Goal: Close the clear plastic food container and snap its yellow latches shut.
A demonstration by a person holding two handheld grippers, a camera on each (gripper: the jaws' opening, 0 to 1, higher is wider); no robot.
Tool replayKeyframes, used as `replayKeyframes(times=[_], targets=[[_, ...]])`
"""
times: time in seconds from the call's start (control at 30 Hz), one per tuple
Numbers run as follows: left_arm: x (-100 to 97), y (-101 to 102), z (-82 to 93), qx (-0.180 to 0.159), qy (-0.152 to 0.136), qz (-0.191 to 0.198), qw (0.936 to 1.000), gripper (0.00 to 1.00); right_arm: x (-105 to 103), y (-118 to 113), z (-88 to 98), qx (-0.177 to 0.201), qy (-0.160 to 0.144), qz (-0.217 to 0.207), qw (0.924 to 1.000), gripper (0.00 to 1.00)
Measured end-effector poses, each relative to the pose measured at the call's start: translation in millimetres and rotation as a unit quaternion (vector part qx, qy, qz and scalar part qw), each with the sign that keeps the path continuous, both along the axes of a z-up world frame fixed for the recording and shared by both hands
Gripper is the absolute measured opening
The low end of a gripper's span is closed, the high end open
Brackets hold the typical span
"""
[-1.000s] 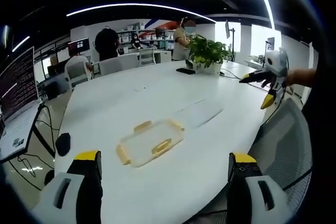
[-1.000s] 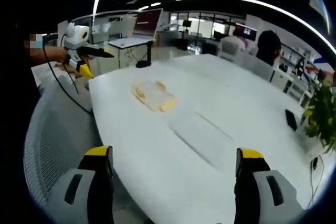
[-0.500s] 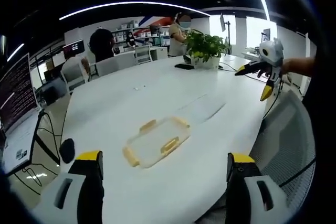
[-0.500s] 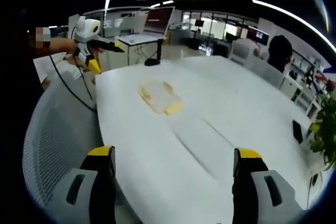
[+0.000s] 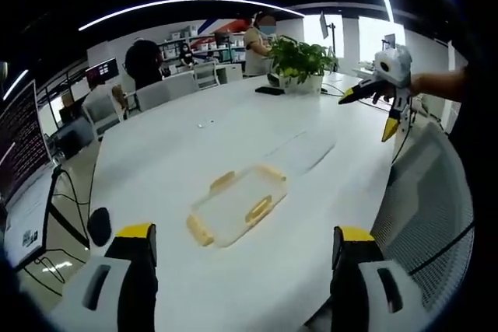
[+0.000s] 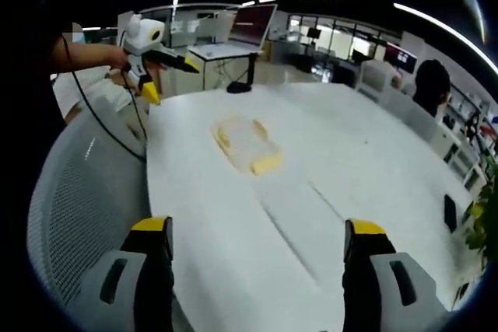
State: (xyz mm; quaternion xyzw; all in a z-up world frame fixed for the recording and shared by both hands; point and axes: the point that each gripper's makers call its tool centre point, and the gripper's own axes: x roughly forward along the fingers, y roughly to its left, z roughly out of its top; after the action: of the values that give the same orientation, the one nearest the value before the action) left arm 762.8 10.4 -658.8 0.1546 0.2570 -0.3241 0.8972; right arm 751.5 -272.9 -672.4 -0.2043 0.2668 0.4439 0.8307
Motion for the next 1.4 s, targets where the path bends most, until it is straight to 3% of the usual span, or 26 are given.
replayKeyframes(times=[0.8, 1.4], targets=[[16.5, 5, -23.9, 0.031, 0.020, -0.033, 0.9988, 0.87, 23, 26, -7.7, -0.029, -0.003, 0.067, 0.9973, 0.86], [34.4, 8, -38.6, 0.058, 0.033, -0.068, 0.9954, 0.80, 41, 57, -10.9, -0.039, -0.005, 0.121, 0.9919, 0.81]])
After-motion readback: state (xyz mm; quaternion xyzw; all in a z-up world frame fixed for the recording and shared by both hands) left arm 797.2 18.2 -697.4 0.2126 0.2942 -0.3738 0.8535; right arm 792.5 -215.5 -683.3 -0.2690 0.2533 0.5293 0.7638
